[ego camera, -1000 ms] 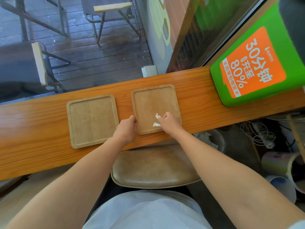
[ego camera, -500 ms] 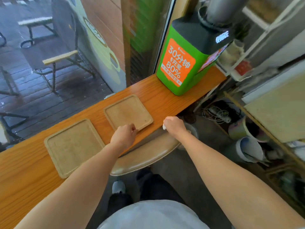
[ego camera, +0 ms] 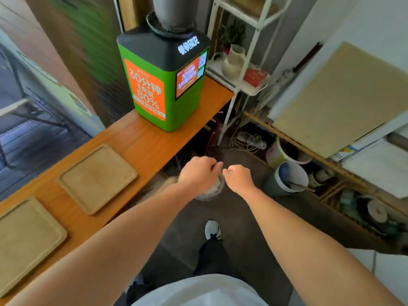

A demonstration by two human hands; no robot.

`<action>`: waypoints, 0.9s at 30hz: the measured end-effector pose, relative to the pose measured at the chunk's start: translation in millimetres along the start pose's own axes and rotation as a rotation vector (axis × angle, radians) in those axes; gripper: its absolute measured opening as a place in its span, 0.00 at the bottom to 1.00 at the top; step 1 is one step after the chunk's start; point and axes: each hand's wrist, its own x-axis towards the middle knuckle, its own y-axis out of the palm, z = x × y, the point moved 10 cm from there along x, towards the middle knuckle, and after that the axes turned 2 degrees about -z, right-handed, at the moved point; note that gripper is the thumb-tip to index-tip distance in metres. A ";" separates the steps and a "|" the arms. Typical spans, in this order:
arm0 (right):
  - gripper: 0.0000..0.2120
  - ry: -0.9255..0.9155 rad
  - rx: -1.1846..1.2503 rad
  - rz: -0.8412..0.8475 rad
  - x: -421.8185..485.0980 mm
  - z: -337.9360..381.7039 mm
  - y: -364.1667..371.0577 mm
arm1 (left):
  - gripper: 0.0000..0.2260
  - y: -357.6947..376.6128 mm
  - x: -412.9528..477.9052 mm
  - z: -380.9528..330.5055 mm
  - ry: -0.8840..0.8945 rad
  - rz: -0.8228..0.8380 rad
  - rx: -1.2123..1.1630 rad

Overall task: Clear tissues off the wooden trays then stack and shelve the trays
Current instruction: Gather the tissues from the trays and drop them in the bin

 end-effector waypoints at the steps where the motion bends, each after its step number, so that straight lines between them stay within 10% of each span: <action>1: 0.17 0.019 0.005 0.013 13.8 -18.5 -6.0 | 0.21 20.2 12.4 -19.6 0.018 0.021 -0.002; 12: 0.17 0.143 -0.077 0.282 150.1 -175.1 25.5 | 0.16 219.4 87.1 50.6 -0.508 0.271 0.111; 27: 0.06 0.466 0.401 0.428 362.3 -276.4 321.6 | 0.03 444.5 264.1 334.2 -0.846 0.181 -0.066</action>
